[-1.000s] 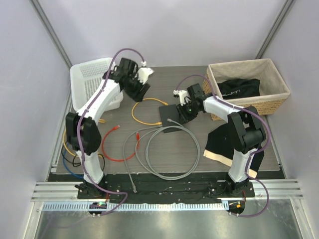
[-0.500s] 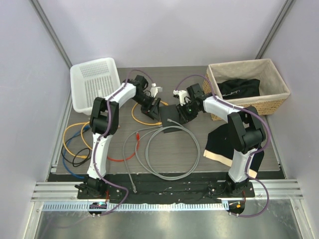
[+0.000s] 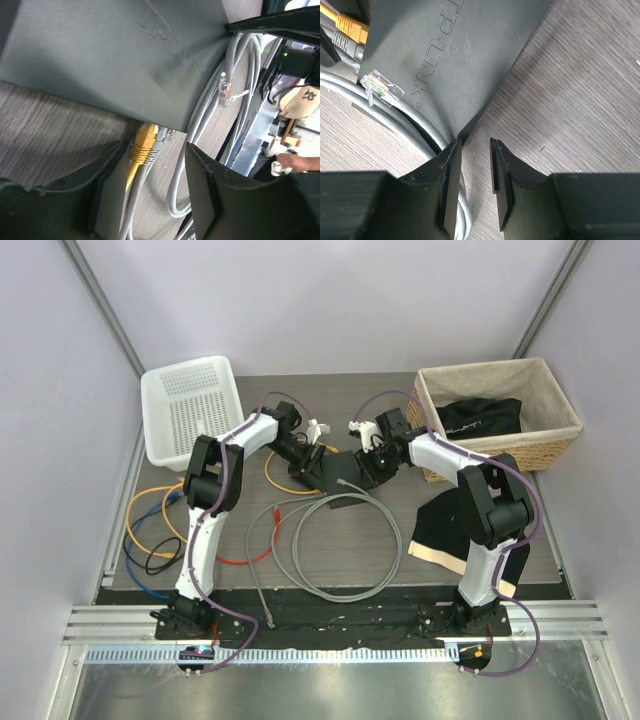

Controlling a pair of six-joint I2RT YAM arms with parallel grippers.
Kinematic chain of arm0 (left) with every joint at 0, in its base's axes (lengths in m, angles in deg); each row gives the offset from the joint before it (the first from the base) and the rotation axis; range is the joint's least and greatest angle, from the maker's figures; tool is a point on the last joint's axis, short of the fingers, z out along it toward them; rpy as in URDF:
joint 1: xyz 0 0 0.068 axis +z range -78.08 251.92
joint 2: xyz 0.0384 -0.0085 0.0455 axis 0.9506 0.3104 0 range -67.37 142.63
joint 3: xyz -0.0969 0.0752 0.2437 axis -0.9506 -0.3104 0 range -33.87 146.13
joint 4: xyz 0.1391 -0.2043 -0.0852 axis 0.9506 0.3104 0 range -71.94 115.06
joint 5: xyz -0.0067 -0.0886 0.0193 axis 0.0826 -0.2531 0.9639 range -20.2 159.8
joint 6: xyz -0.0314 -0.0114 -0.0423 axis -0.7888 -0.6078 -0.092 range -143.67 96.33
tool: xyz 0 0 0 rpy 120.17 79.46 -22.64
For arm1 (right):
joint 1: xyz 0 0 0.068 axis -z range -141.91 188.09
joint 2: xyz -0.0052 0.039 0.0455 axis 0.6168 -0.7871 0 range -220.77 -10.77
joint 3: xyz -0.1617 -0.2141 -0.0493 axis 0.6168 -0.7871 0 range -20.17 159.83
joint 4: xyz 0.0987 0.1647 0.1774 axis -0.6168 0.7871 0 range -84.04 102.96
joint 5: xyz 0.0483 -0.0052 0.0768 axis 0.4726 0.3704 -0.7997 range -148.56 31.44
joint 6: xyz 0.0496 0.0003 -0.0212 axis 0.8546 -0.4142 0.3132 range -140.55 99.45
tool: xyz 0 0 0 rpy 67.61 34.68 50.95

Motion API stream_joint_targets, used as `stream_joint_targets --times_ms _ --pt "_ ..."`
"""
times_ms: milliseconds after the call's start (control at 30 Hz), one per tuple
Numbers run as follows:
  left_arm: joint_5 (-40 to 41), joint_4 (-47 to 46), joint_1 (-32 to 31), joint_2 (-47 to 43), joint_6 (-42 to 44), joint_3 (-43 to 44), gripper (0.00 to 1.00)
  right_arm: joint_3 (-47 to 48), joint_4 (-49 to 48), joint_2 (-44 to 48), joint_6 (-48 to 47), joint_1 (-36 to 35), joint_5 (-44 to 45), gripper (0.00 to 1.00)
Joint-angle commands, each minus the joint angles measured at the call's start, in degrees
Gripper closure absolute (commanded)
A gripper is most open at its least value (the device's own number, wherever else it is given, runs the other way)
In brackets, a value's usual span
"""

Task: Pull the plug from the switch port

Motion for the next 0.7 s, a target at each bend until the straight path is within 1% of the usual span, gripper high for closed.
stream_joint_targets --times_ms 0,133,200,233,367,467,600,667 --pt "1.8 -2.8 -1.4 1.2 -2.1 -2.9 0.48 -2.4 3.0 -0.7 -1.6 -0.1 3.5 0.64" --pt "1.6 -2.2 -1.3 3.5 -2.5 -0.8 0.5 -2.3 3.0 -0.6 -1.6 -0.1 3.6 0.64" --pt "4.0 -2.9 -1.3 4.1 -3.9 -0.3 0.51 -2.6 3.1 -0.6 -1.5 -0.1 3.6 0.64" --pt "5.3 -3.5 -1.4 4.4 -6.3 -0.3 0.51 -2.7 3.1 -0.4 -1.6 -0.1 3.6 0.64" --pt "8.2 -7.1 -1.6 3.9 -11.8 -2.5 0.47 -3.5 3.3 0.0 -1.2 -0.2 3.4 0.65" --pt "9.5 -7.7 -1.6 4.4 -13.6 -2.8 0.5 -4.1 3.3 0.1 -1.1 -0.3 3.4 0.64" --pt "9.3 -7.7 -1.8 5.5 -13.5 -2.3 0.55 -4.2 3.6 -0.3 -0.9 -0.7 3.5 0.64" --pt "10.0 -7.7 -2.3 5.5 -13.5 -2.6 0.61 -3.9 3.6 -0.6 -0.7 -0.9 3.5 0.65"
